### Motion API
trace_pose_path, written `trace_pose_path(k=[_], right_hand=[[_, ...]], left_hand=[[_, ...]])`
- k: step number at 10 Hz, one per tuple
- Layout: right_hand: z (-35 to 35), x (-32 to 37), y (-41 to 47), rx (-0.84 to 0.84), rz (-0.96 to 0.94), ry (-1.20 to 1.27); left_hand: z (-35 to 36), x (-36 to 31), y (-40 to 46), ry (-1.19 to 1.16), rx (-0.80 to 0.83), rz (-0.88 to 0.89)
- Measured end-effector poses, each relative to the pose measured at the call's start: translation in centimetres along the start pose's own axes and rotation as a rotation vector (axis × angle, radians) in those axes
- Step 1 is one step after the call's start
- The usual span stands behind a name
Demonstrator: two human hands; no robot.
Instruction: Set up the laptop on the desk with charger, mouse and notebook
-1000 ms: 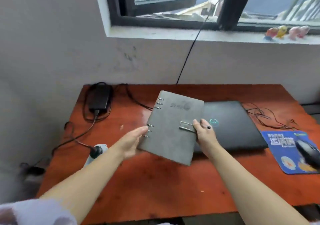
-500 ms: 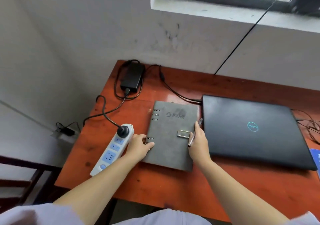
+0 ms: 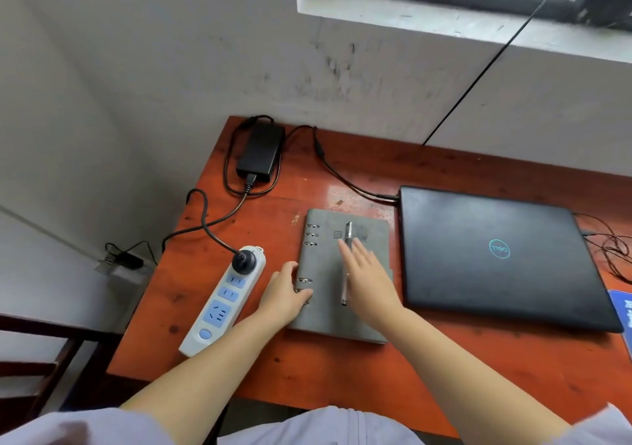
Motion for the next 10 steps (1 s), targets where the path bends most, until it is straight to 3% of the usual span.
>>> trace_pose_path(k=[1,5,10], right_hand=[[2.1,1.1,-0.5,0.114,0.003,-0.147],[3.6,-0.9,-0.8,0.171,0.058,-0.257],[-0.3,-4.1,-3.3,0.177,0.140,0.046]], left_hand=[[-0.1,-0.2,-0.2,-0.012,-0.010,0.001],[-0.4,-0.5,-0.6,-0.008,-0.009,0.019],[-0.7,-0.6,-1.2,-0.018,-0.027,0.013]])
Point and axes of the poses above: each hand's wrist, its own y-axis towards the middle knuckle, its own z-axis out of the palm, x = y × z, the point moved 5 cm from there along y, towards the middle knuckle, and after that the axes turned 14 degrees about z, right-handed, at the moved point
